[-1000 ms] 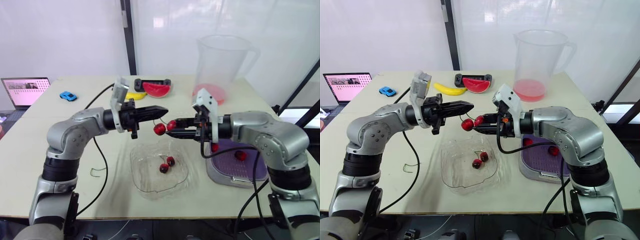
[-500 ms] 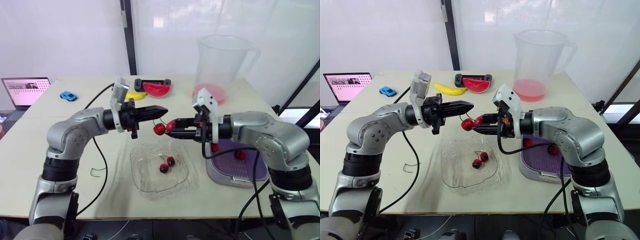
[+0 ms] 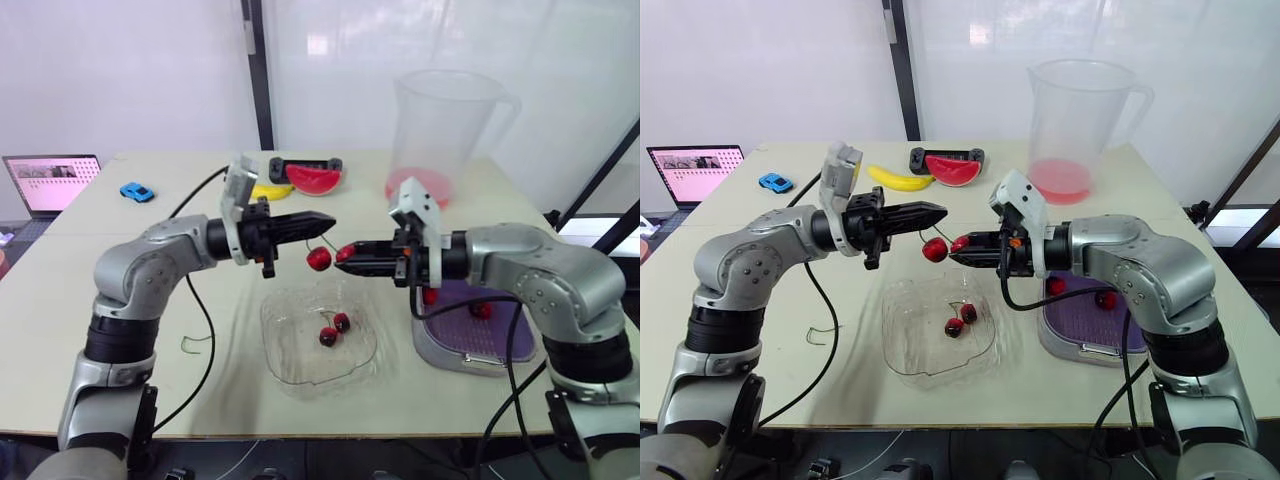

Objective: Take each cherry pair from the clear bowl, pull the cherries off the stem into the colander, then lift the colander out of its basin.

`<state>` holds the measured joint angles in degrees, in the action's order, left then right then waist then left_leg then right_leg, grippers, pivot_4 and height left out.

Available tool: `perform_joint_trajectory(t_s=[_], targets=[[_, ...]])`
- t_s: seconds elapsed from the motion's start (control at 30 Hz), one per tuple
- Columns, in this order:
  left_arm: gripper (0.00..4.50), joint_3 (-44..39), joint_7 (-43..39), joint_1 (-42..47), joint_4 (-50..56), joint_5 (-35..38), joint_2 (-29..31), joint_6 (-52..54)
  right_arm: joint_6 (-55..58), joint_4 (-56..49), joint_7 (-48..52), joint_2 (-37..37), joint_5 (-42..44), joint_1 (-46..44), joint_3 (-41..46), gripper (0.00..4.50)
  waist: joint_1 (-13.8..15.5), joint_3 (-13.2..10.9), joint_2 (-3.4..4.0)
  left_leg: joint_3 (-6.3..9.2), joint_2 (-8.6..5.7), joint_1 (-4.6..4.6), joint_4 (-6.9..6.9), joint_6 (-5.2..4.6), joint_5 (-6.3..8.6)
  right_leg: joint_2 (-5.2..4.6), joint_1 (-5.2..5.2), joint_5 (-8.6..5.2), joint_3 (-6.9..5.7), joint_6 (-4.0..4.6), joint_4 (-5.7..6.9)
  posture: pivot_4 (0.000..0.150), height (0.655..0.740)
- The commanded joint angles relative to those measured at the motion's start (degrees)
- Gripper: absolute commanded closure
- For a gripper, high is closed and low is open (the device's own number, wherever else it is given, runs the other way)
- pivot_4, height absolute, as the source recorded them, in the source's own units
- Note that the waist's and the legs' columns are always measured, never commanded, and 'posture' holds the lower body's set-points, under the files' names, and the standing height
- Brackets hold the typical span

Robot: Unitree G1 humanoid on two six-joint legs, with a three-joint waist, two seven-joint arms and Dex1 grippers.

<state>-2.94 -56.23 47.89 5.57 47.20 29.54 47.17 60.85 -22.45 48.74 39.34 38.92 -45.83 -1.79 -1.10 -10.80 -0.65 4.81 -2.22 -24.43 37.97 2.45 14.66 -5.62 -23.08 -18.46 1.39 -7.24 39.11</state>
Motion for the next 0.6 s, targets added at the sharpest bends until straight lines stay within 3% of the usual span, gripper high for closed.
perform_joint_trajectory(t_s=[0.03, 0.37, 0.6], targets=[[4.50, -1.95, 0.00, 0.79, 1.09, 0.69, 0.22, -1.23, 1.75, 1.06, 0.52, 3.60, 0.89, 4.71, 2.57, 3.98, 0.29, 0.00, -0.04, 0.01, 0.00, 0.00, 0.00, 0.00, 0.00, 0.00, 0.03, 0.00, -0.02, 0.00, -0.01, 0.150, 0.7400], [4.50, -2.22, 0.15, 0.23, 1.36, 0.70, -0.02, -1.37, 2.24, 2.68, 3.76, 15.06, 3.92, 8.55, 11.73, 3.98, 0.14, -0.02, -0.03, 0.00, 0.00, 0.00, 0.01, -0.05, 0.03, 0.01, 0.06, 0.00, -0.02, 0.00, -0.05, 0.150, 0.7400], [4.50, -1.68, 0.63, -1.31, 2.61, 0.54, -0.76, -1.71, -10.22, 12.31, 15.34, 34.27, -6.61, 10.68, 9.18, 3.98, 0.41, -0.04, -0.01, -0.05, -0.02, 0.00, 0.05, -0.07, 0.04, -0.03, 0.14, -0.01, -0.02, -0.02, -0.11, 0.150, 0.7400]])
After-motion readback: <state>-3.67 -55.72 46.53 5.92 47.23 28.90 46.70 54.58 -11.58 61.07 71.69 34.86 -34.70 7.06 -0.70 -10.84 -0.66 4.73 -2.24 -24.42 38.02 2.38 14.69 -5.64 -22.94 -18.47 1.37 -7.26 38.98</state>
